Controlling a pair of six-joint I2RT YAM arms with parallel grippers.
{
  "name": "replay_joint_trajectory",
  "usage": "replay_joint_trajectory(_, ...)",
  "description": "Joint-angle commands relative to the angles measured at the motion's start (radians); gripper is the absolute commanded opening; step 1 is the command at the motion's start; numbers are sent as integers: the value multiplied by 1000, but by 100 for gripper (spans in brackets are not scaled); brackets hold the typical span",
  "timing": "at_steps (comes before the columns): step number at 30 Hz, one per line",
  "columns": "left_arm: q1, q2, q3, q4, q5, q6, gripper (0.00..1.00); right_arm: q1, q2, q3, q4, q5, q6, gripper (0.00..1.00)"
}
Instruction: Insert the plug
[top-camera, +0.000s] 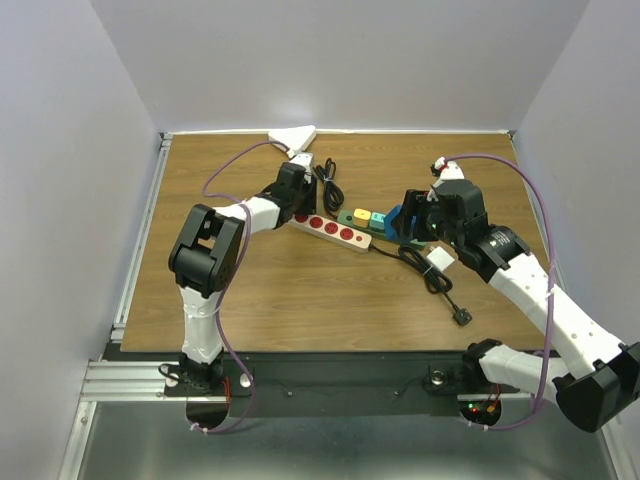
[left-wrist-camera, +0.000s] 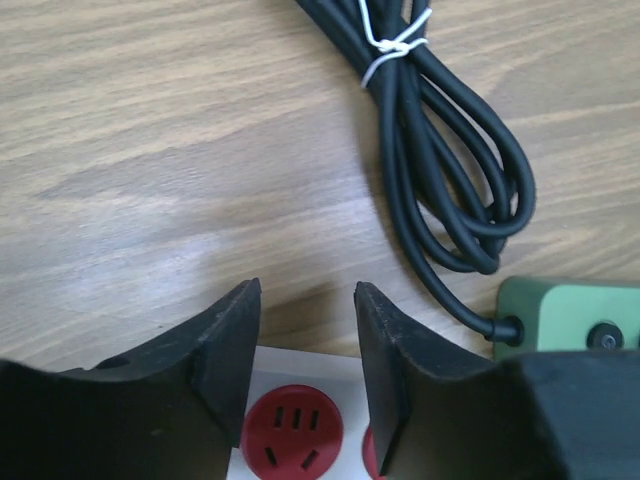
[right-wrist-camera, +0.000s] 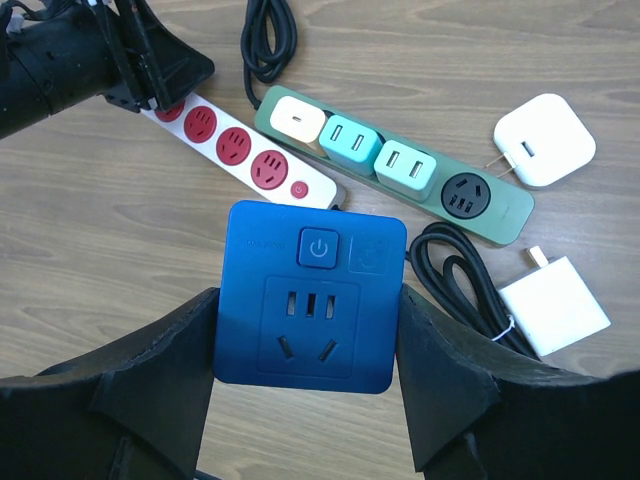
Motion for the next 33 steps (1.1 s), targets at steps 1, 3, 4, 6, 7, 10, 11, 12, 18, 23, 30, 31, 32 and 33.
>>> replay_joint_trajectory(1,5,-14,-23,-59,-49,6,49,1,-18,8,66,7,-8,0)
replay_joint_trajectory(3,5,-33,-49,-75,-49,2,46,3,-16,9,65,11,-9,0)
replay_joint_trajectory(4,5,-44,-67,-73,-49,-12,46,1,-19,9,65,13,-11,0)
replay_joint_trajectory(6,4,-71,-125,-58,-45,-23,46,1,-21,8,65,14,-11,0)
replay_joint_trajectory(7,4,-73,-139,-55,-31,-24,46,1,-21,8,65,14,-9,1)
replay_joint_trajectory(10,2,-56,-170,-70,-19,-21,46,3,-15,12,66,13,-9,1)
replay_joint_trajectory(11,2,-57,-191,-79,-11,-27,46,1,-12,14,66,11,-9,0)
replay_joint_trajectory(12,-3,-62,-207,-79,-8,-30,46,1,-10,14,66,4,-9,0)
replay_joint_trajectory(18,-23,-97,-289,-93,-8,-43,46,1,-22,3,68,4,-8,0)
replay_joint_trajectory(23,-24,-70,-212,-128,-40,-33,47,1,-24,-5,69,-4,-5,1)
replay_joint_trajectory(30,-24,54,5,-288,-118,14,49,3,-73,-26,68,14,-8,0)
replay_joint_trajectory(31,-24,67,22,-308,-121,16,49,1,-76,-31,68,16,-9,0)
replay_joint_trajectory(32,-24,79,39,-343,-115,25,49,1,-79,-34,68,19,-9,0)
replay_joint_trajectory(33,-27,81,39,-357,-115,29,49,1,-81,-37,68,19,-11,0)
